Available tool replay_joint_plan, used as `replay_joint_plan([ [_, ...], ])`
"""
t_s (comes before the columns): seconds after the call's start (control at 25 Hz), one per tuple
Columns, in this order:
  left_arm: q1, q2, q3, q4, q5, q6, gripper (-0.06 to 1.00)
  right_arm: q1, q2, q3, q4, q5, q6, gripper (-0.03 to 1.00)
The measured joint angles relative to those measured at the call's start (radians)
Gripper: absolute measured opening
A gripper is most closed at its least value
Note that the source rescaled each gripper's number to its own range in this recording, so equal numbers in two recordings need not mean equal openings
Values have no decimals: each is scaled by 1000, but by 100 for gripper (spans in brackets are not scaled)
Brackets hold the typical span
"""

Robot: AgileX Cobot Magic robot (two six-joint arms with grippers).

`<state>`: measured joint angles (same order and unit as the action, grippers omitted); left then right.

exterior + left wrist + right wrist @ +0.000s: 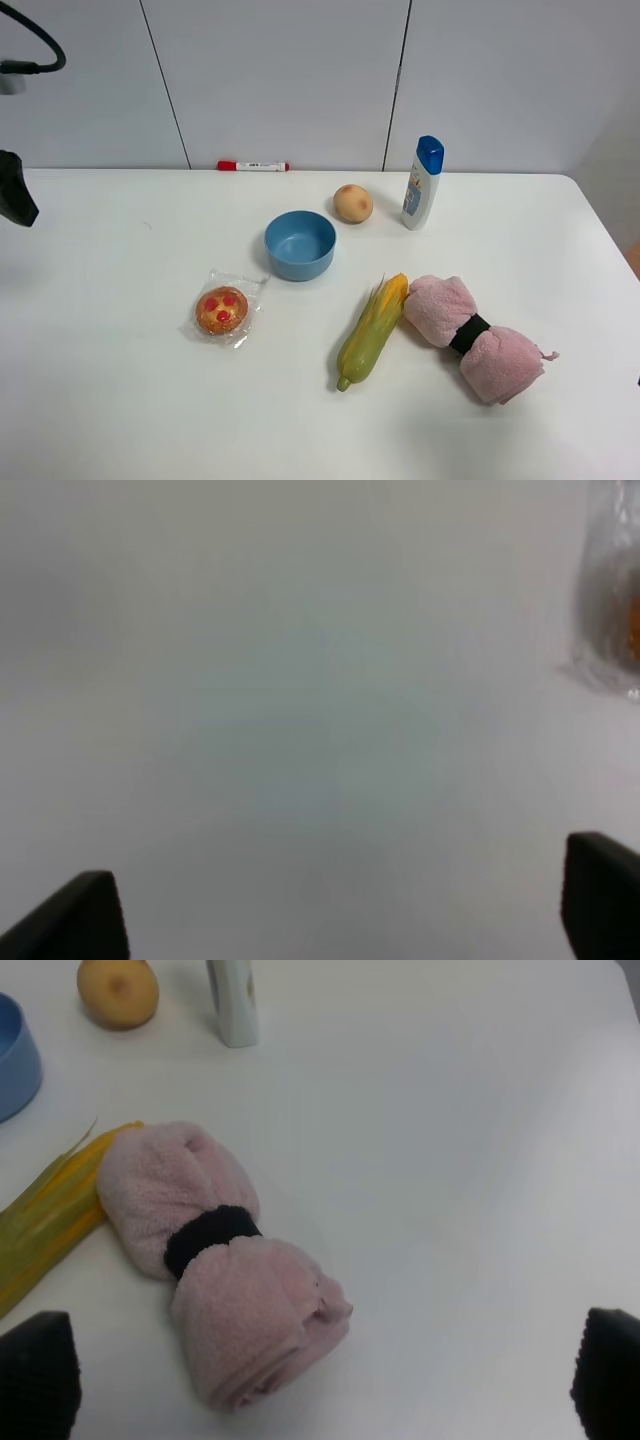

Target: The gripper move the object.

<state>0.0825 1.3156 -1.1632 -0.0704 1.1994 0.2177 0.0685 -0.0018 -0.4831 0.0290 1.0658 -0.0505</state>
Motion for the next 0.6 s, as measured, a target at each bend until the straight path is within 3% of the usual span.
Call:
replay_joint_plan([
  [0.6, 1, -544, 415, -3, -50, 0, 87, 0, 0, 0, 0, 0, 0, 100],
])
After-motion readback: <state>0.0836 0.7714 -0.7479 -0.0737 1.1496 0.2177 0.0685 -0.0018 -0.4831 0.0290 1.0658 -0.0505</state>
